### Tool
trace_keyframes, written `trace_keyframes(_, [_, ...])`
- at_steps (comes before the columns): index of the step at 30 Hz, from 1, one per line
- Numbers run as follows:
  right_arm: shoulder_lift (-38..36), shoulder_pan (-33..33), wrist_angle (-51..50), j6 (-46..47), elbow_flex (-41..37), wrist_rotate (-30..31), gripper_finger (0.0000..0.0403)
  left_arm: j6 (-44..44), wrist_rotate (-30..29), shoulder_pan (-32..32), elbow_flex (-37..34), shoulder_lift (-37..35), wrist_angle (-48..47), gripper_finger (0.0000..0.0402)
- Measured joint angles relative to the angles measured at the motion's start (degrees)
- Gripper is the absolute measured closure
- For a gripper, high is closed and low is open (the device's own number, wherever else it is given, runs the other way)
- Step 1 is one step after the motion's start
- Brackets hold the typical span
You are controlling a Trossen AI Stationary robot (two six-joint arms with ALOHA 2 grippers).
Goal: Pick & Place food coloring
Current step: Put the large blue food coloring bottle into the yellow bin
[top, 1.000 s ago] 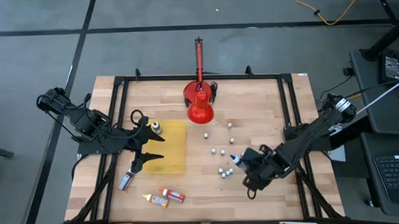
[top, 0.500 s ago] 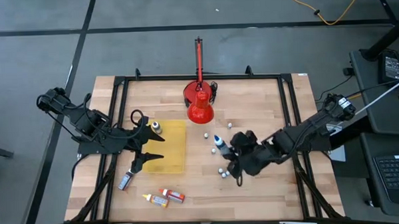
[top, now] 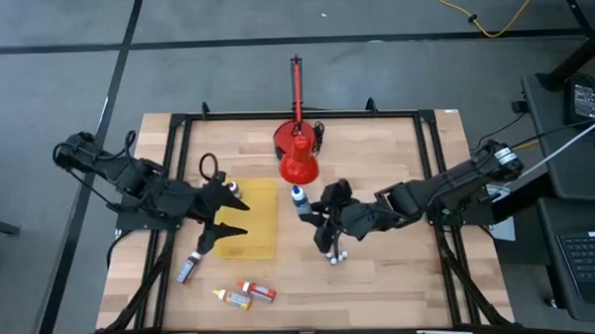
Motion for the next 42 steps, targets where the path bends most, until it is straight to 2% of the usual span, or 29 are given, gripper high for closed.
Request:
trace_keyframes(3, [1.4, -1.0, 0.0, -2.3, 2.0, -0.9, 0.0283, 0.0, 5.4, 3.0, 2.4, 0.4, -0.8, 0.0128])
trace_keyframes(5, [2.6, -1.5, -0.2, -5.0, 4.0, -1.2, 0.0283, 1.3, 6.7, 4.7, 4.3, 0.5, -0.7, 0.0128])
trace_keyframes(13, [9.9, -4.0, -3.7, -15.2, 17.8, -4.1, 0.0283, 7.9, 6.3, 9.0, 15.5, 3.1, -7.4, 0.0128])
trace_keyframes(22, [17.4, -5.8, -8.3, -22.9, 31.5, -6.1, 0.0283, 13.3, 6.3, 11.7, 29.3, 11.8, -19.6, 0.0128])
trace_keyframes(31, [19.2, -6.1, -9.4, -23.0, 33.7, -7.1, 0.0283, 13.7, 6.8, 12.1, 33.2, 15.2, -21.4, 0.0133])
trace_keyframes(42, [19.2, -6.1, -9.4, -23.0, 33.7, -7.1, 0.0283, 12.0, 6.8, 12.0, 33.2, 15.0, -24.9, 0.0205])
